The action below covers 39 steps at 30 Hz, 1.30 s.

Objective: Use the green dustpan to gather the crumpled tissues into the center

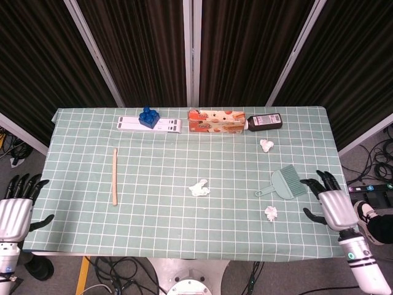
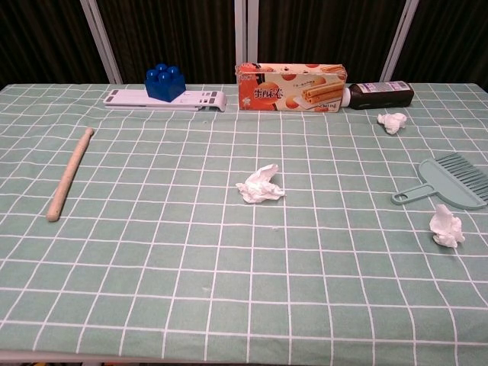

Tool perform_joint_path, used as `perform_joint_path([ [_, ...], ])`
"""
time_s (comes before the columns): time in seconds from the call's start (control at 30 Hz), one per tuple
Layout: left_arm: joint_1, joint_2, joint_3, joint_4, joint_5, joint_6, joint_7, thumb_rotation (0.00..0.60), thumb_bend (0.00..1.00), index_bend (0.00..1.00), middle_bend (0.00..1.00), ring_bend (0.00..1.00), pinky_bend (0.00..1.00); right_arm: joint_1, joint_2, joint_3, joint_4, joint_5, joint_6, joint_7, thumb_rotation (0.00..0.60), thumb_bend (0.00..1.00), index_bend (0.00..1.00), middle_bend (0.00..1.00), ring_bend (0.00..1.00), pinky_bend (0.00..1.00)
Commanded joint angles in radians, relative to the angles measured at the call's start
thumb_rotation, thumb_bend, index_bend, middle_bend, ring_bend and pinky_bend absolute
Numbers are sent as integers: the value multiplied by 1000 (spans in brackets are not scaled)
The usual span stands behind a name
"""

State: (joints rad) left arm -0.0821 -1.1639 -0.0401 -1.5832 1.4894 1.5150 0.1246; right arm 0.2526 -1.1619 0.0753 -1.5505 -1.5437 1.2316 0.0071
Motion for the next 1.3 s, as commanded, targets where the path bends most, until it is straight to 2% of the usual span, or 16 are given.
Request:
perform_joint_path([
  [0.03, 5, 1, 3, 1, -4, -1, -6, 600, 0, 186, 106, 57, 54, 147, -76, 29, 107, 13, -182, 11, 600, 169, 322, 295, 62, 97],
  [0.13, 8, 1, 6, 2, -11, -6, -12, 600, 0, 186, 106, 57, 53, 220, -137, 33, 181, 20, -276, 4, 600, 169, 363, 321, 82, 113],
  [0.27, 9, 5, 7, -2, -25, -22, -21, 600, 0, 186, 106, 57, 94, 290, -227, 25, 289, 9, -345, -1, 600, 169, 404, 350, 97, 126],
  [0.53, 7, 1, 4, 4, -32, -32, -28, 600, 0, 186, 106, 57, 100, 331, -347, -8, 427, -23, -335, -7, 600, 119, 475, 406, 99, 128],
  [0.9, 2, -4, 2, 15, -33, -43, -40, 600, 0, 186, 106, 57, 100, 332, -389, -39, 500, -21, -303, -92, 600, 126, 478, 406, 99, 129],
  [1.3, 9, -10, 6, 28, -37, -46, -64, 600, 0, 186, 106, 57, 100, 340, -415, -59, 533, 4, -323, -192, 600, 155, 464, 399, 99, 130],
])
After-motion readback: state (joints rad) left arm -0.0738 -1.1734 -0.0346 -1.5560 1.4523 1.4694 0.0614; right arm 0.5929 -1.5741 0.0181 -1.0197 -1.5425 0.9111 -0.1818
